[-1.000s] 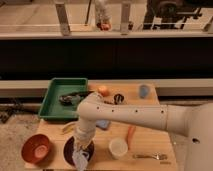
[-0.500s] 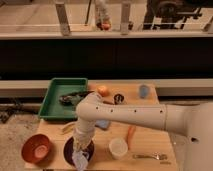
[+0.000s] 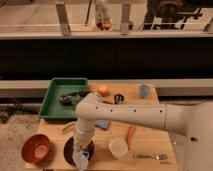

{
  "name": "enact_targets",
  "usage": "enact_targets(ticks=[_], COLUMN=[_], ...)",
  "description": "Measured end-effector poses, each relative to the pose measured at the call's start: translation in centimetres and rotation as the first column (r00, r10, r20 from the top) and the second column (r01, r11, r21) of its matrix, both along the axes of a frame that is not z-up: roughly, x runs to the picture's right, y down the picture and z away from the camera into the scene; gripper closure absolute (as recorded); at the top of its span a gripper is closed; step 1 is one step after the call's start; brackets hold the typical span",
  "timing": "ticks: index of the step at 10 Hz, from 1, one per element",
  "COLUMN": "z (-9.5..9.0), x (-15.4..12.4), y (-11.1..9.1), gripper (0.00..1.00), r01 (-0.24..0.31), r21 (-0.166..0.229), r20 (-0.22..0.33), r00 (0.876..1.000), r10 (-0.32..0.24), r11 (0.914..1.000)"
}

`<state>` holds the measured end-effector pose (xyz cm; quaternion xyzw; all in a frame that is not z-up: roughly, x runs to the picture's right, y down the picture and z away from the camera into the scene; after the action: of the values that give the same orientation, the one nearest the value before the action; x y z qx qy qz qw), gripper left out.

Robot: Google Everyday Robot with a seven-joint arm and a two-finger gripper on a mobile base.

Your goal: Wipe purple bowl with towel

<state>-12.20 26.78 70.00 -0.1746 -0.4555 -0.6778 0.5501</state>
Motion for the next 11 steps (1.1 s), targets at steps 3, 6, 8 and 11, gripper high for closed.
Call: enact_targets(ticks=[3,6,8,11], z=[0.1,0.6,0.8,1.1], x=[-0.2,-0.7,-0.6,0.2], y=[0.5,1.4,1.8,2.5], gripper=[1.00,1.00,1.00,1.00], r01=[0.001,0.006,0.015,0.026], r21=[0.004,0.012,0.014,0.012], r20=[0.012,0.026,0.028,0.027], r00=[1.000,1.000,0.999,0.999], r10=[-0.002,-0.006,-0.015,-0.026], r11=[1.0000,0.9999,0.9998,0.9996])
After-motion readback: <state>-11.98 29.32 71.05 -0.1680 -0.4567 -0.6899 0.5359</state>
